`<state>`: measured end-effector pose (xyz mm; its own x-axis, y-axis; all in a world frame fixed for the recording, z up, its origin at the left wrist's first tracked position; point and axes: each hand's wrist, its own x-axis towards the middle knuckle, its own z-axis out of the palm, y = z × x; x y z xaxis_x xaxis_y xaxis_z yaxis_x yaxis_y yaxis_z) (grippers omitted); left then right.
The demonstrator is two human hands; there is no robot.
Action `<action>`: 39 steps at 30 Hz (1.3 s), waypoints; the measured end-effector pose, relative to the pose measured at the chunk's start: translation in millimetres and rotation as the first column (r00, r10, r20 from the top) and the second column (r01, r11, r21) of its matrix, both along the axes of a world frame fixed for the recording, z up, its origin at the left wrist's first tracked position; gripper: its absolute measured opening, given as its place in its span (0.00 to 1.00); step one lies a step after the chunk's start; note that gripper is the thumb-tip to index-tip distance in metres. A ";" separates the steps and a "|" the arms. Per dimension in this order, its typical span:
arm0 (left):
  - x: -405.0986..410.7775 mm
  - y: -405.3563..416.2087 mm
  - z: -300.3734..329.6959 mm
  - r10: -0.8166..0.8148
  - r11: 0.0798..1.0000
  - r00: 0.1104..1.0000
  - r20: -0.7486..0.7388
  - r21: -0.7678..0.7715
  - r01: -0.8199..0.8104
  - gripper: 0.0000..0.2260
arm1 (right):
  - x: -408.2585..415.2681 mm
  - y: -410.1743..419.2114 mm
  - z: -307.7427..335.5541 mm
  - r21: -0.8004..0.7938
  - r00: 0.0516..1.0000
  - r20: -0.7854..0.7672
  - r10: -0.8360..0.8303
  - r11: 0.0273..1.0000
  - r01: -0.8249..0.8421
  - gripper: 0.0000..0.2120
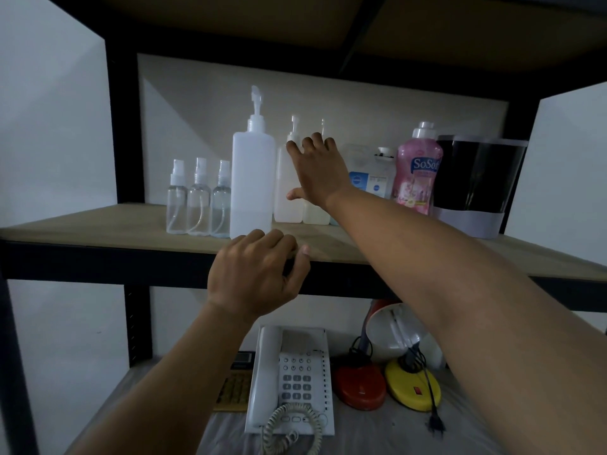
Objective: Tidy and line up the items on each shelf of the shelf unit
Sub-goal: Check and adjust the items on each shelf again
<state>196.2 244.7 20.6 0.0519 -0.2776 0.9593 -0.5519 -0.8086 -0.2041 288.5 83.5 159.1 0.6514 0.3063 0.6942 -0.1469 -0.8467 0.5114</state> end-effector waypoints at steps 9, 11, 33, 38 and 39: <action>1.0 0.2 -0.2 -0.010 1.000 1.000 -0.007 0.003 0.010 0.20 | -2.0 -3.5 12.0 0.022 0.997 -0.063 0.041 0.999 -0.040 0.41; 1.6 0.1 -0.7 -0.014 1.000 1.000 -0.010 0.007 0.014 0.20 | -3.8 -3.9 14.6 0.019 0.996 -0.077 0.040 0.999 -0.039 0.42; -12.5 6.1 7.2 -0.055 0.998 0.993 -0.101 0.025 0.058 0.19 | -114.0 16.4 18.1 0.418 0.885 0.060 0.461 0.793 -0.442 0.35; -9.4 23.9 1.7 -0.072 0.993 0.990 -0.122 0.084 0.082 0.17 | -122.7 59.8 22.1 0.252 0.914 -0.077 0.400 0.894 -0.370 0.46; -8.9 29.2 1.1 -0.080 0.992 0.991 -0.112 0.088 0.090 0.17 | -120.2 66.3 20.1 0.229 0.925 -0.098 0.368 0.912 -0.339 0.48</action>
<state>187.3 273.9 21.7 0.1259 -0.3727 0.9194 -0.6404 -0.7383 -0.2116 168.2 149.8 179.2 0.6186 0.3955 0.6789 0.2403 -0.9179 0.3158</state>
